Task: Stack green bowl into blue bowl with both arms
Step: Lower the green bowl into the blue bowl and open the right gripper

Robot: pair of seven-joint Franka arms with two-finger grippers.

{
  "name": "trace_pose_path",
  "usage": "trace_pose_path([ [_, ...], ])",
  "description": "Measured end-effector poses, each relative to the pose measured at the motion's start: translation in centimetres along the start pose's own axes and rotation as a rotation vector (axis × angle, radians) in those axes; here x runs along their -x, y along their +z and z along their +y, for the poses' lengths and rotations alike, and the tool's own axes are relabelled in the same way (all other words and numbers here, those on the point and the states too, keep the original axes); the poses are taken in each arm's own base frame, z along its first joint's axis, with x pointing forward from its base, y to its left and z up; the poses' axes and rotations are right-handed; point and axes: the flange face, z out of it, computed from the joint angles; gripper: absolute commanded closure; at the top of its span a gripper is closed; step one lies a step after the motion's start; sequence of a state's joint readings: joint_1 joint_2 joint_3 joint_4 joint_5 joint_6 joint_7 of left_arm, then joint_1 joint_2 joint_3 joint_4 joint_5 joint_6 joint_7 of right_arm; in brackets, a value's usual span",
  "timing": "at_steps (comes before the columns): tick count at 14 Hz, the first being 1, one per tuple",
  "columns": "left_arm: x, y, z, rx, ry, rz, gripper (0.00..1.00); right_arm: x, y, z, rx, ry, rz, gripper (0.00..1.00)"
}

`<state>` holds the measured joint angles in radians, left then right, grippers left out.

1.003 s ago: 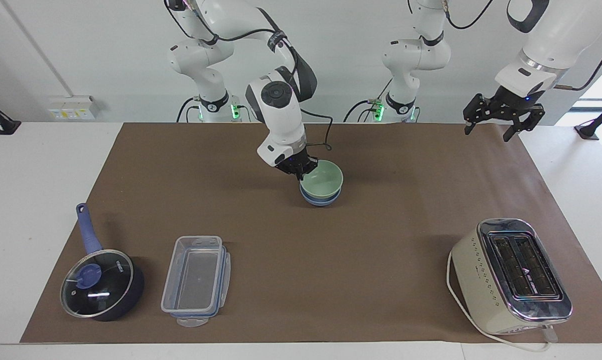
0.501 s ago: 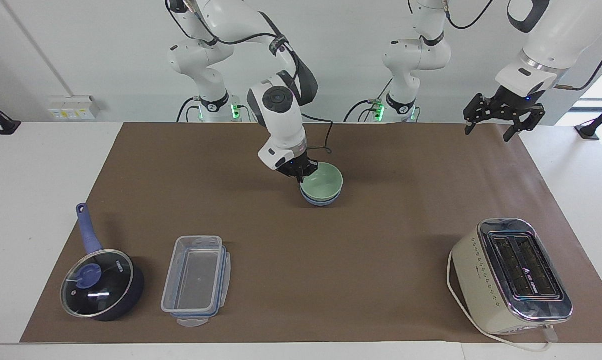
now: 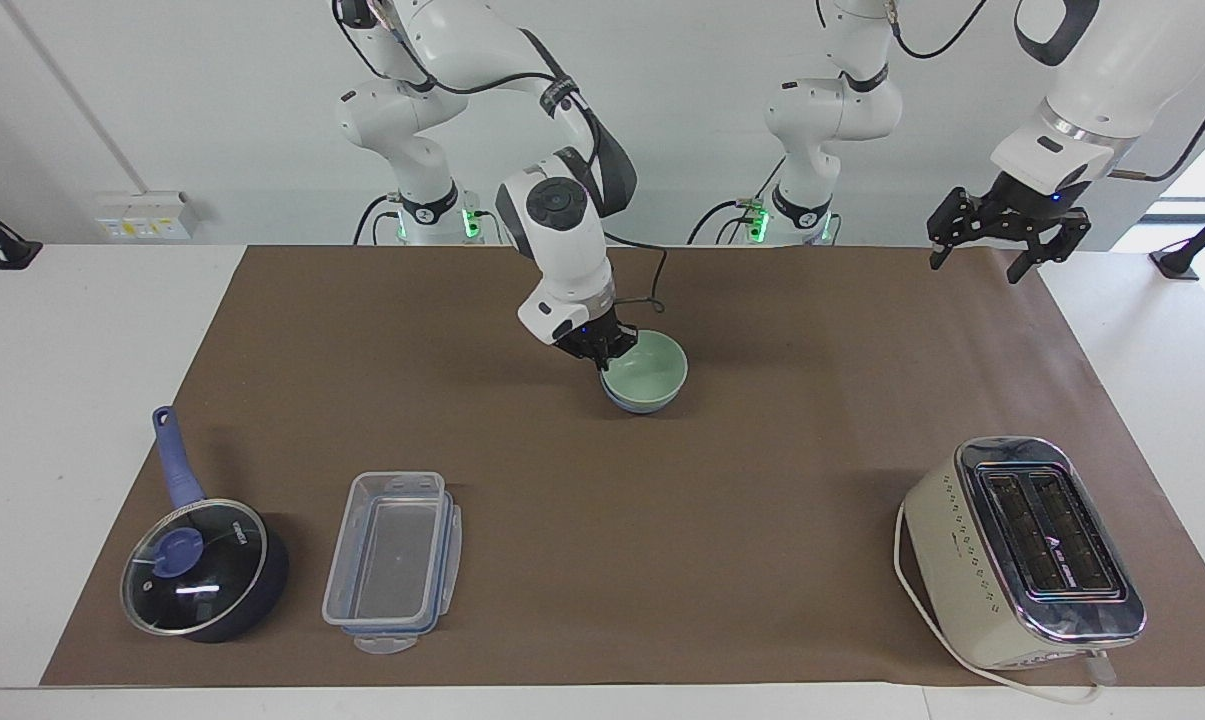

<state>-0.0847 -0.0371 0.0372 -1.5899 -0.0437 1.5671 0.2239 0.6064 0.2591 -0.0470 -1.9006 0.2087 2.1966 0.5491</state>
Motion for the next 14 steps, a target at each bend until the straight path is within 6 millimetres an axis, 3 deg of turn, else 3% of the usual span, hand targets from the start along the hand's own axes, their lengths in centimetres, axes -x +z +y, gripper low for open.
trace_pose_path([
  [14,0.0,0.0,0.0,0.000,0.000,0.000,0.00,1.0,1.1,-0.3,0.017,-0.021,-0.021,1.00],
])
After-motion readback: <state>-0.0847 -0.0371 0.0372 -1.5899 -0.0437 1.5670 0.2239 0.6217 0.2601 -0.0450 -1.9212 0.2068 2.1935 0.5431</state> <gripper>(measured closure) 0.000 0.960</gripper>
